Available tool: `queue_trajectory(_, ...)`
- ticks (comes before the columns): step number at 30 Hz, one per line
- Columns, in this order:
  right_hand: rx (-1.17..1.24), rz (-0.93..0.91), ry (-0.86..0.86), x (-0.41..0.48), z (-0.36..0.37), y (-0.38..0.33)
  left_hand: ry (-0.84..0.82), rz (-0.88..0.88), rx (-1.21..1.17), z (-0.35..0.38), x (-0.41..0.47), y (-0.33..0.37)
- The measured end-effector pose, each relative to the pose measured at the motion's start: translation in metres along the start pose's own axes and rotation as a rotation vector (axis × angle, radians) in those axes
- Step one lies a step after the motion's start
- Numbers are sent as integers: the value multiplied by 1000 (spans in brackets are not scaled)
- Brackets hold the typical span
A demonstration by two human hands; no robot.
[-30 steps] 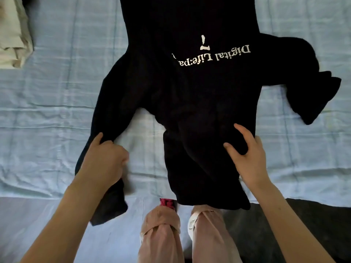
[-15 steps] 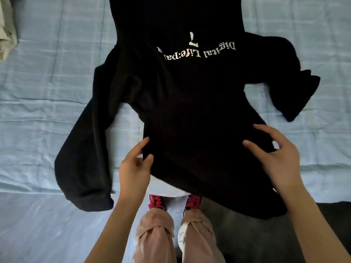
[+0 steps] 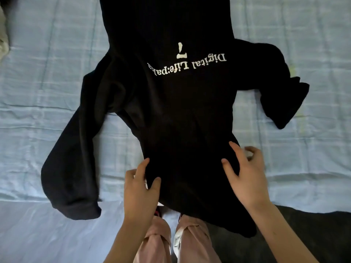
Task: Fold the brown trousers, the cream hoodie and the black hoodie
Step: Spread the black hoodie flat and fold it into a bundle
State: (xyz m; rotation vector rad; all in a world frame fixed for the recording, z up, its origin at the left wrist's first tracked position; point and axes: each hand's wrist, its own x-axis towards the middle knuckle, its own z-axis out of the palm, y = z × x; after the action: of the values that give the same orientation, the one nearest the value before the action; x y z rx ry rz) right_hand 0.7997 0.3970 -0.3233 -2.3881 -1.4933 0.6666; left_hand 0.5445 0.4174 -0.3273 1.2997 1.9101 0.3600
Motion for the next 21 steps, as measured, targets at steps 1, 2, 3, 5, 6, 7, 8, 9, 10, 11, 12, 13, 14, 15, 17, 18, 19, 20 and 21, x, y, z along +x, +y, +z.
queue_trajectory(1, -32, -43, 52, 8, -4, -10, 62, 57, 39, -4, 5, 6)
queue_trajectory(2, -41, -89, 81, 16, -6, -22, 126, 106, 62, -9, 12, 12)
queue_trajectory(3, -29, -132, 81, 22, -7, -36, 181, 141, 75, -16, 20, 18)
queue_trajectory(5, 40, -208, 27, 34, -2, -66, 289, 180, 60, -36, 38, 22)
queue_trajectory(6, 71, -257, -7, 38, 3, -83, 345, 187, 52, -49, 50, 22)
queue_trajectory(7, 96, -316, -35, 43, 9, -102, 400, 191, 56, -63, 61, 19)
queue_trajectory(8, 123, -373, -54, 45, 18, -120, 454, 192, 78, -77, 74, 15)
queue_trajectory(9, 165, -417, -70, 48, 27, -138, 502, 182, 122, -91, 88, 10)
queue_trajectory(10, 229, -440, -93, 49, 38, -156, 530, 153, 183, -103, 103, 3)
queue_trajectory(11, 310, -437, -129, 50, 51, -173, 520, 107, 252, -116, 117, -5)
queue_trajectory(12, 398, -411, -180, 49, 65, -189, 455, 52, 309, -127, 130, -13)
queue_trajectory(13, 476, -377, -235, 48, 79, -204, 354, 6, 334, -135, 140, -19)
queue_trajectory(14, 535, -345, -287, 47, 94, -218, 258, 0, 334, -141, 149, -26)
queue_trajectory(15, 564, -320, -330, 45, 108, -232, 196, 38, 314, -145, 154, -32)
queue_trajectory(17, 571, -283, -349, 39, 133, -257, 172, 131, 193, -155, 163, -45)
queue_trajectory(18, 581, -266, -323, 37, 143, -269, 172, 135, 93, -164, 168, -50)
queue_trajectory(19, 612, -244, -286, 33, 151, -282, 145, 118, -33, -177, 175, -56)
queue_trajectory(20, 660, -220, -255, 28, 160, -294, 76, 92, -191, -192, 183, -63)
queue_trajectory(21, 708, -205, -231, 23, 168, -306, -33, 54, -362, -208, 190, -68)
